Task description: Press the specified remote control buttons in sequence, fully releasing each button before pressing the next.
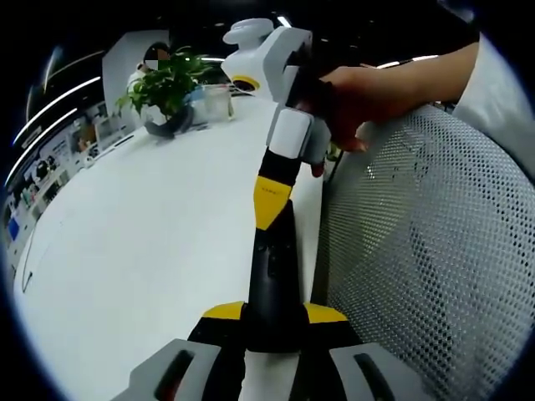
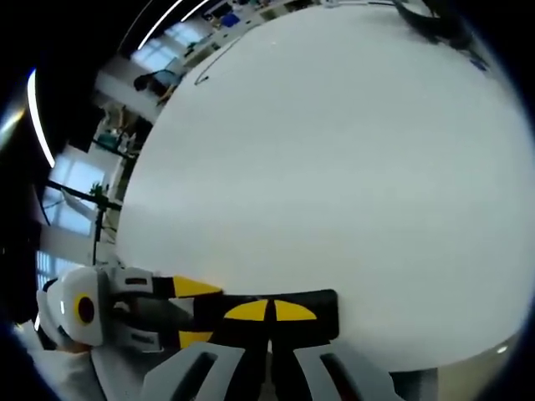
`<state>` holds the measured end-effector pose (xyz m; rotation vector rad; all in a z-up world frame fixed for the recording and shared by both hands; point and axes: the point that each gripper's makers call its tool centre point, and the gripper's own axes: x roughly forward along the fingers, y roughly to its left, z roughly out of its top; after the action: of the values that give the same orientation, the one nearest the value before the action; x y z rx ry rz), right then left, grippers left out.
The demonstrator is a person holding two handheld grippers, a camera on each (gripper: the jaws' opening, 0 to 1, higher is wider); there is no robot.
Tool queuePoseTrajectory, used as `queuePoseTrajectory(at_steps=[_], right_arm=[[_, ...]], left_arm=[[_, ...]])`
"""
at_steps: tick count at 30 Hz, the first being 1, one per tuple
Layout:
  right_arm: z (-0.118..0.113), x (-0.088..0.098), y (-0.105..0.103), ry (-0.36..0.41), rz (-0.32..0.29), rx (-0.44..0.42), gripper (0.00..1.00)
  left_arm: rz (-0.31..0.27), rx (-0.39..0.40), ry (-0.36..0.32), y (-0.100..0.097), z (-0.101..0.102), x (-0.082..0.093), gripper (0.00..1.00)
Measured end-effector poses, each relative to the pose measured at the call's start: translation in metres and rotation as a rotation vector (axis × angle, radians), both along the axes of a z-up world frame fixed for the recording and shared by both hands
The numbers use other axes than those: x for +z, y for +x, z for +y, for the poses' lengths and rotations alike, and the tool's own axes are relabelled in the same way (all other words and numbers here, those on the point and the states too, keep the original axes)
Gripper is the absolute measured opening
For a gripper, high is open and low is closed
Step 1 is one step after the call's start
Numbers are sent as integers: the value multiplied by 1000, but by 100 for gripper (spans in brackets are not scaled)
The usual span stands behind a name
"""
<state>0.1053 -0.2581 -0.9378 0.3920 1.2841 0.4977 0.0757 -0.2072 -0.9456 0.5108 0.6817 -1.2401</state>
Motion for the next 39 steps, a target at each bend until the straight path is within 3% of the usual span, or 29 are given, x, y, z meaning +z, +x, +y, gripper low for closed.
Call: queuePoseTrajectory(at_steps=[10, 23, 39], right_arm=[[-2, -1, 2, 23, 34, -50, 0], [2, 0, 0, -15, -31, 32, 0], [2, 1, -1, -8, -19, 17, 0]], left_arm=[[-1, 2, -2, 0, 0, 0, 24], [2, 0, 1, 0, 0, 0, 24], [4, 1, 10, 1, 0, 0, 24]])
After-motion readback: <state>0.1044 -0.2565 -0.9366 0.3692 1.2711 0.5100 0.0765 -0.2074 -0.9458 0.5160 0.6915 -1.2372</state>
